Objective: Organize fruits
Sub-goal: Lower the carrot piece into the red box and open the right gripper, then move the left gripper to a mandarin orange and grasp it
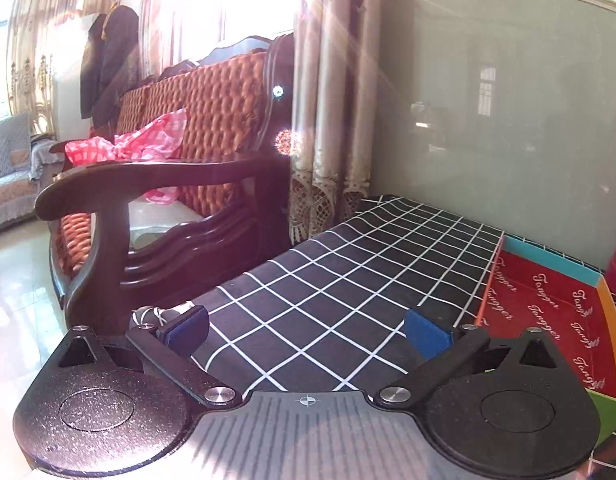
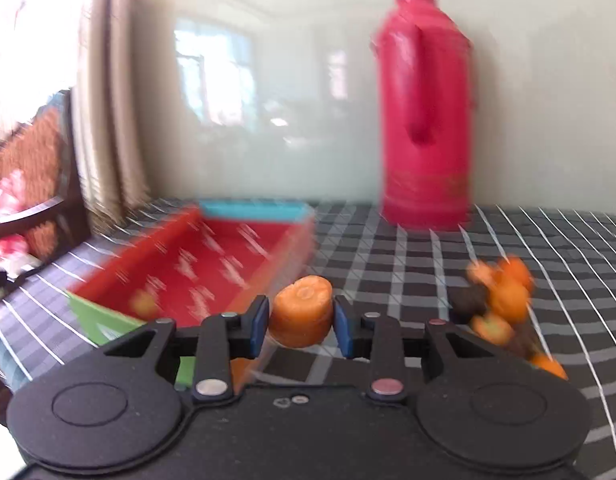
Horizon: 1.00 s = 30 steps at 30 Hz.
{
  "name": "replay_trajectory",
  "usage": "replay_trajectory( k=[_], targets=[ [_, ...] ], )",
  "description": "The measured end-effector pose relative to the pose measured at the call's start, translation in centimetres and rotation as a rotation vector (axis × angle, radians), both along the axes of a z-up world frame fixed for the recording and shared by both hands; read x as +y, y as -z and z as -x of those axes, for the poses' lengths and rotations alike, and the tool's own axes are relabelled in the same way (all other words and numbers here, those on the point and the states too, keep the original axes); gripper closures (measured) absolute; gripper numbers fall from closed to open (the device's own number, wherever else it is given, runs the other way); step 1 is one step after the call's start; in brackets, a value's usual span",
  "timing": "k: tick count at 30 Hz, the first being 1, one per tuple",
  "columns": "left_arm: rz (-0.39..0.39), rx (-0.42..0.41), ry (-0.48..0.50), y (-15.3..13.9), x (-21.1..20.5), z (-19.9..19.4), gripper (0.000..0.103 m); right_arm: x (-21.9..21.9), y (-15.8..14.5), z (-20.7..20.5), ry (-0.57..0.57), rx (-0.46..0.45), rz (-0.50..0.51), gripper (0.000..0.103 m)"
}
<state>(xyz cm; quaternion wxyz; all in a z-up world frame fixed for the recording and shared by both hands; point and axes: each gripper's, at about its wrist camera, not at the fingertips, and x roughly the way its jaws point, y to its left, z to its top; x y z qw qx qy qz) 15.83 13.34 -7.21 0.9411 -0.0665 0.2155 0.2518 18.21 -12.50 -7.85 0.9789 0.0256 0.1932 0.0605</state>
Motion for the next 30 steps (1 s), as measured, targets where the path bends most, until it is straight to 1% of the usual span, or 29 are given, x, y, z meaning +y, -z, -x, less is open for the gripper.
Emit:
replay_trajectory(
  k=[3, 7, 11, 12, 13, 15, 17, 18, 19, 21, 23, 25, 27, 30],
  targets=[
    [0.007, 0.007, -0.012, 0.2, 0.5, 0.1, 0.0, 1.8, -0.4, -1.2, -0.068, -0.003, 0.007, 0.076],
    [0.003, 0.01, -0.022, 0.2, 0.7, 0.3, 0.0, 4.0, 0.1, -2.3, -0.124, 0.021, 0.04, 0.076],
    [-0.004, 0.017, -0.033, 0.3, 1.3, 0.3, 0.0, 5.3, 0.9, -3.0, -0.141, 0.057, 0.054, 0.076],
    [-0.003, 0.019, -0.036, 0.4, 1.4, 0.4, 0.0, 5.5, 1.0, -3.0, -0.138, 0.061, 0.052, 0.075],
    [-0.002, 0.021, -0.04, 0.4, 1.6, 0.4, 0.0, 5.4, 1.0, -2.8, -0.138, 0.063, 0.044, 0.071],
    [0.001, 0.022, -0.05, 0.4, 1.9, 0.4, 0.0, 5.1, 0.8, -2.6, -0.134, 0.054, 0.022, 0.069],
    [0.011, 0.022, -0.054, 0.4, 2.1, 0.4, 0.0, 4.5, 0.5, -2.2, -0.119, 0.032, 0.0, 0.062],
    [0.014, 0.024, -0.053, 0.5, 2.0, 0.3, 0.0, 4.0, 0.3, -1.9, -0.105, 0.015, -0.016, 0.053],
    [0.016, 0.025, -0.049, 0.5, 2.0, 0.3, 0.0, 3.5, 0.1, -1.5, -0.084, -0.005, -0.029, 0.042],
    [0.014, 0.027, -0.035, 0.5, 1.6, 0.1, 0.0, 2.7, -0.4, -0.8, -0.038, -0.044, -0.032, 0.033],
    [0.002, 0.026, -0.021, 0.4, 1.0, 0.0, 0.0, 1.9, -0.9, -0.3, 0.01, -0.074, -0.012, 0.032],
    [-0.007, 0.025, -0.003, 0.4, 0.3, -0.2, 0.0, 0.9, -1.2, 0.3, 0.08, -0.097, 0.017, 0.023],
    [-0.012, 0.022, 0.019, 0.3, -0.5, -0.3, 0.0, -0.1, -1.4, 0.8, 0.153, -0.116, 0.053, 0.017],
    [-0.023, 0.012, 0.065, 0.1, -2.2, -0.5, 0.0, -1.9, -1.5, 1.4, 0.263, -0.124, 0.104, 0.012]
  ],
)
